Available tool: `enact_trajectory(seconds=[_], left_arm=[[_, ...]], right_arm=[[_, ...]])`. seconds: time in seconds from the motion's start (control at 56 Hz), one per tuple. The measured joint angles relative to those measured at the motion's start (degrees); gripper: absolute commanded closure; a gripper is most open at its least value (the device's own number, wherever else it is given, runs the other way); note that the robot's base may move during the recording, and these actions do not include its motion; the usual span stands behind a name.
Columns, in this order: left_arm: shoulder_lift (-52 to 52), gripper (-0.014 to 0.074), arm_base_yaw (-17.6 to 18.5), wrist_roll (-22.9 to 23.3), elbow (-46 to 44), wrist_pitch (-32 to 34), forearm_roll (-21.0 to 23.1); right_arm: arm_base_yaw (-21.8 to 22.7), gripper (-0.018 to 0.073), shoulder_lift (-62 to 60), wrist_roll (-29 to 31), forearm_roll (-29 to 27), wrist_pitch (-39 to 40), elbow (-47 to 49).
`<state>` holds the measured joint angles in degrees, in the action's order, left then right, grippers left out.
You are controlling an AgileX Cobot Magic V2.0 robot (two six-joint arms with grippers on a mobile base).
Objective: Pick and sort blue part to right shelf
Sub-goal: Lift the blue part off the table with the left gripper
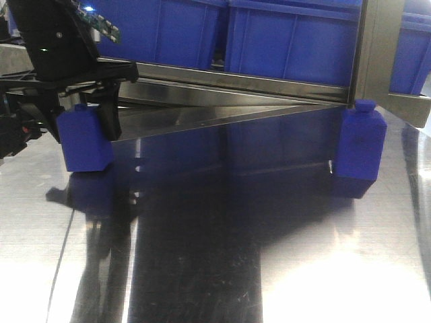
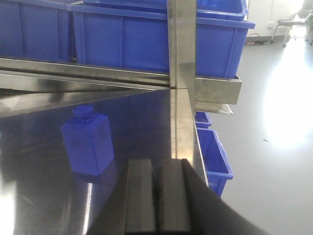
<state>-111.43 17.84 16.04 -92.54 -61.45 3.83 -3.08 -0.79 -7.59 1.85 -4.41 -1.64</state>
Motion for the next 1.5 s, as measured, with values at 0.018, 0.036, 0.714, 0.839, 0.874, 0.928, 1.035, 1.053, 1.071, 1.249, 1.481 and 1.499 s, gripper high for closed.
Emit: enact_trajectory(seconds=[0.018,0.036,0.714,0.839,0.874,0.928,1.035,1.053,1.071,1.249,1.481,1.499], left_arm=[[0.6,0.0365,0.0,-0.1,0.0,0.0,-0.2],[1.1,0.0365,0.0,-0.2,0.0,-0.1,-0.5],[27.3,0.026,0.0,-8.0,7.9,0.1,-4.6],[33.3,0.026,0.0,-9.1,14.6,1.6,-4.6],[35.5,0.026,0.0,-9.2,16.9,2.2,-4.6],[39.3,0.026,0.0,-9.6,20.7,3.3,-4.6],[47.7,0.026,0.0,-9.8,28.7,6.8,-4.6],[49.6,0.026,0.0,-9.9,30.2,7.6,-4.6],[50.8,0.026,0.0,-9.8,31.2,8.2,-4.6],[66.4,0.026,0.0,-10.0,42.2,15.6,-4.7],[79.7,0.026,0.0,-10.0,48.9,17.7,-4.8],[80.3,0.026,0.0,-10.0,49.1,17.7,-4.8]], right_arm=[[0.0,0.0508,0.0,0.0,0.0,0.0,0.0],[0.0,0.0508,0.0,0.0,0.0,0.0,0.0],[0.0,0.0508,0.0,0.0,0.0,0.0,0.0],[0.0,0.0508,0.0,0.0,0.0,0.1,0.0],[0.0,0.0508,0.0,0.0,0.0,0.1,0.0],[0.0,0.0508,0.0,0.0,0.0,0.2,0.0],[0.0,0.0508,0.0,0.0,0.0,1.2,0.0],[0.0,0.0508,0.0,0.0,0.0,1.6,0.0],[0.0,0.0508,0.0,0.0,-0.1,1.8,0.0],[0.0,0.0508,0.0,0.0,-1.0,-1.0,2.1],[0.0,0.0445,6.2,0.0,-1.3,-7.5,14.9],[0.0,0.0419,7.5,0.0,-1.3,-7.9,15.8]])
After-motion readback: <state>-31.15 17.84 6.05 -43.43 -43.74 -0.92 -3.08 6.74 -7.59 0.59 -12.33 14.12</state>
